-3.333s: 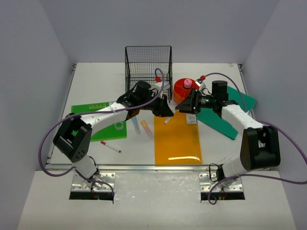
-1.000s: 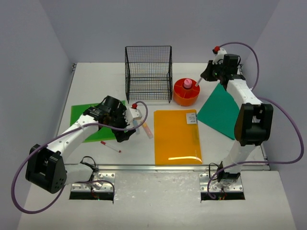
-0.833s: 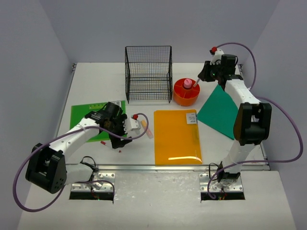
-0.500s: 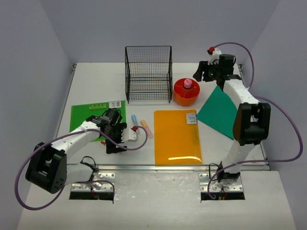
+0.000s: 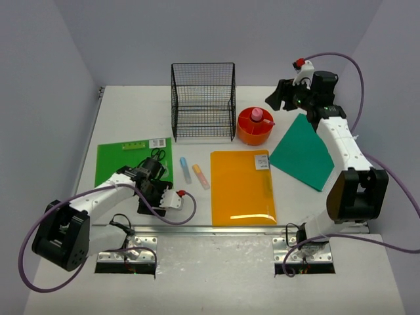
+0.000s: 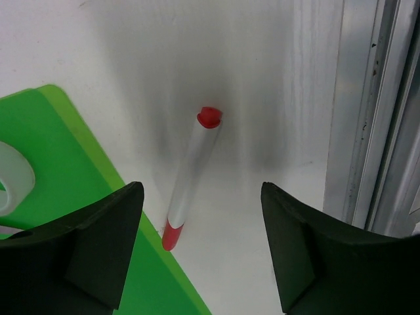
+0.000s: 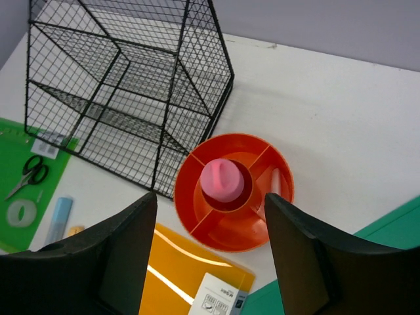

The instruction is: Organize the desk

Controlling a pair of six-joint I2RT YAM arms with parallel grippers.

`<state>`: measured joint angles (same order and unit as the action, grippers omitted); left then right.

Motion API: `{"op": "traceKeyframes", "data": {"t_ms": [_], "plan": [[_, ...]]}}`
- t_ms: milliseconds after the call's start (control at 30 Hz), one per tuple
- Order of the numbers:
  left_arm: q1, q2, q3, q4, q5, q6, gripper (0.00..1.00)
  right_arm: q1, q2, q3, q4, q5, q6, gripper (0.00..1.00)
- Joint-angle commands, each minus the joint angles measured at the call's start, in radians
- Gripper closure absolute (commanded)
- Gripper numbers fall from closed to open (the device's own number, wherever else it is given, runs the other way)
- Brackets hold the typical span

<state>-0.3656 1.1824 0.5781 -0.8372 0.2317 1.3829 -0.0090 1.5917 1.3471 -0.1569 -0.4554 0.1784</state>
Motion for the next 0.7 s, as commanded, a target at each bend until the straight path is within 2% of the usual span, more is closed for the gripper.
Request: {"op": "traceKeyframes", "data": {"t_ms": [0, 233, 300, 400, 433, 500, 667], "plan": [[0.012, 0.037, -0.02, 0.097, 0.034, 0.053, 0.32, 0.001, -0.087, -0.076, -0.019, -0.092, 0.026, 0.33], [0.001, 0.127, -0.05, 0.215, 0.094, 0.04, 0.54, 0.001, -0.162, -0.137, -0.085, -0.235, 0.057, 0.32], [-0.015, 0.129, -0.07, 0.239, 0.075, 0.05, 0.63, 0.001, -0.169, -0.137, -0.111, -0.284, 0.073, 0.32], [-0.057, 0.119, -0.078, 0.245, 0.048, 0.043, 0.91, 0.001, -0.174, -0.14, -0.135, -0.356, 0.111, 0.33], [-0.071, 0.111, -0.072, 0.235, 0.042, 0.038, 0.97, 0.001, -0.174, -0.138, -0.14, -0.376, 0.123, 0.33], [-0.096, 0.083, -0.031, 0.207, 0.037, 0.03, 1.0, 0.004, -0.171, -0.137, -0.148, -0.434, 0.146, 0.33], [-0.226, -0.129, 0.097, 0.148, 0.035, 0.075, 1.0, 0.069, -0.165, -0.141, -0.145, -0.497, 0.215, 0.29]]}}
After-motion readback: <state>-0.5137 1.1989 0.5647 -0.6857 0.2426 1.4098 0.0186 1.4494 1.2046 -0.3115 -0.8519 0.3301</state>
